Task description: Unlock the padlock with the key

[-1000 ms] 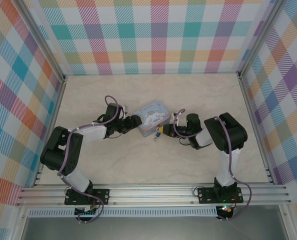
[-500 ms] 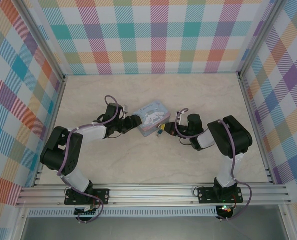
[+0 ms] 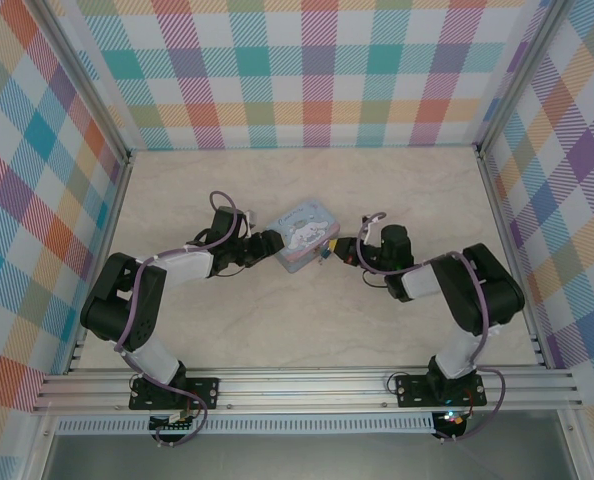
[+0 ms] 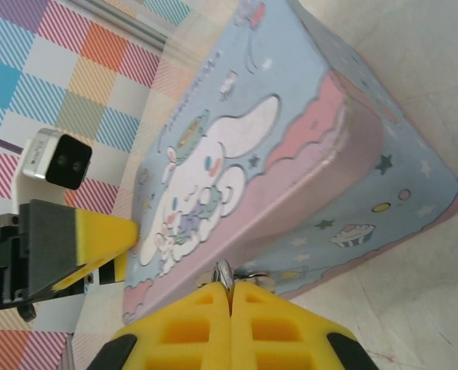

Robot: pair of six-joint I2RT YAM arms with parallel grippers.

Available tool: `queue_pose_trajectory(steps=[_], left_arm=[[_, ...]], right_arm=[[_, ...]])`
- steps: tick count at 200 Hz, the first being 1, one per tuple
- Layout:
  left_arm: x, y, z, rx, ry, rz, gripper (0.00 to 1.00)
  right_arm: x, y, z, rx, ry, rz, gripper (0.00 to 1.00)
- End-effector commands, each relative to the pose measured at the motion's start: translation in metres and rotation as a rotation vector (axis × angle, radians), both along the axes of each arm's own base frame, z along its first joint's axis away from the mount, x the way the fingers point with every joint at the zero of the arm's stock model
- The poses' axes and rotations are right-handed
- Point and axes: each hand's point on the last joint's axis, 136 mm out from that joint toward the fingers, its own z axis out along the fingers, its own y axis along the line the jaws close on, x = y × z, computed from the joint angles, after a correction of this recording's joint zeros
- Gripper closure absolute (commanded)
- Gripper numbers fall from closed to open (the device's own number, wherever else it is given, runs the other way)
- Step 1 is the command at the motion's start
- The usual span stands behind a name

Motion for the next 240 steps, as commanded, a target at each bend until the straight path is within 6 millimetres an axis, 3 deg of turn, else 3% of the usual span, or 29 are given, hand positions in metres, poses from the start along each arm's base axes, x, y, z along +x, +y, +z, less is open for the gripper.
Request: queue_pose_trajectory(steps=[1, 26, 60, 93, 104, 143, 189, 240], left_arm=[[-0.023, 0.018, -0.036, 0.095, 0.129, 0.013, 0.34], [-0.015, 0.019, -0.031, 0.084, 0.12, 0.005, 0.32], [0.002, 0.023, -0.011, 0.075, 0.069, 0.009, 0.26], [0.019, 0.025, 0.023, 0.06, -0.02, 0.009, 0.2], [0.024, 0.026, 0.037, 0.055, -0.061, 0.012, 0.13], [0.022, 0.039, 0.08, 0.09, -0.208, 0.025, 0.0], [-0.004, 0.076, 0.128, 0.193, -0.397, 0.121, 0.0], [-0.04, 0.108, 0.15, 0.273, -0.479, 0.195, 0.0]], right_arm=[[-0.012, -0.012, -0.003, -0.075, -0.01, -0.005, 1.0], [-0.029, -0.023, -0.002, -0.14, 0.004, -0.002, 1.0], [-0.057, -0.04, 0.005, -0.268, 0.047, 0.019, 1.0], [-0.078, -0.053, 0.027, -0.348, 0.071, 0.037, 1.0], [-0.084, -0.055, 0.035, -0.356, 0.083, 0.04, 0.99], [-0.101, -0.057, 0.05, -0.387, 0.156, 0.09, 0.99], [-0.12, -0.05, 0.031, -0.378, 0.313, 0.168, 0.99], [-0.119, -0.042, -0.013, -0.403, 0.458, 0.215, 0.99]])
